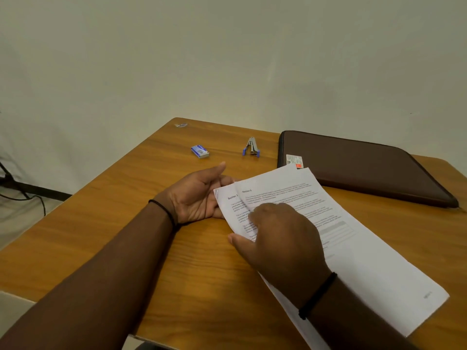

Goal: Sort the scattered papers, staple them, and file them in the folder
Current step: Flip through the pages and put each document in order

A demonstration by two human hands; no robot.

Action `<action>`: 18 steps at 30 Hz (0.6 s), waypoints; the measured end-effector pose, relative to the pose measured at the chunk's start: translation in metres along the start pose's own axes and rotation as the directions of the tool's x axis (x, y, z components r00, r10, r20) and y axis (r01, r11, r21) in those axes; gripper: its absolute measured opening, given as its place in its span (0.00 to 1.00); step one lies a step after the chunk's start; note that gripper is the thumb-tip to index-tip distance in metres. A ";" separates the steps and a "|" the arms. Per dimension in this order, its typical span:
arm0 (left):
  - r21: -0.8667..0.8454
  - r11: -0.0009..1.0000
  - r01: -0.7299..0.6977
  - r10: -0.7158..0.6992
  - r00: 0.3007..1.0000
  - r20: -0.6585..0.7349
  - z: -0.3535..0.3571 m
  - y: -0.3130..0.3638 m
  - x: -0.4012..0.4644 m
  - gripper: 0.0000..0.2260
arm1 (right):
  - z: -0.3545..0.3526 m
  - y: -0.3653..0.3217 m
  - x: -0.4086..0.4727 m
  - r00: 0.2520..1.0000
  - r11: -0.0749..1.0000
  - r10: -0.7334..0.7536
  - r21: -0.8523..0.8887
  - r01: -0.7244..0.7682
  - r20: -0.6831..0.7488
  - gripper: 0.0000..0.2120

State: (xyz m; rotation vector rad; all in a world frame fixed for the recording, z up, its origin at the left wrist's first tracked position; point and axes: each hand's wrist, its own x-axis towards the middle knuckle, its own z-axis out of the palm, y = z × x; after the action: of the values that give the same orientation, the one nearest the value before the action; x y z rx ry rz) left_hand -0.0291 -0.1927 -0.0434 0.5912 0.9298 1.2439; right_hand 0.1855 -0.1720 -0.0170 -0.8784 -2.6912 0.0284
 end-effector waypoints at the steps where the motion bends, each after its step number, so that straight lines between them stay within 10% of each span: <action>1: 0.017 1.000 0.002 -0.002 1.000 0.013 -0.001 0.000 0.001 0.30 | 0.004 -0.003 -0.001 0.999 0.999 -0.021 -0.047 0.019 -0.039 0.21; 10: 0.055 0.998 -0.020 0.018 0.999 0.029 -0.004 -0.002 -0.001 0.35 | 0.009 -0.007 -0.002 0.994 0.999 0.011 0.049 -0.006 -0.107 0.09; 18: 0.030 1.000 -0.006 0.005 0.999 0.041 -0.004 -0.004 0.000 0.34 | -0.004 0.018 0.001 0.952 0.799 0.304 0.554 -0.233 -0.039 0.11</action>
State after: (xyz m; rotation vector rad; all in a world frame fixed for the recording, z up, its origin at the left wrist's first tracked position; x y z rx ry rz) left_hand -0.0304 -0.1940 -0.0485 0.6409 0.9142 1.2203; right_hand 0.1961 -0.1568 -0.0154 -1.0138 -2.2208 0.7415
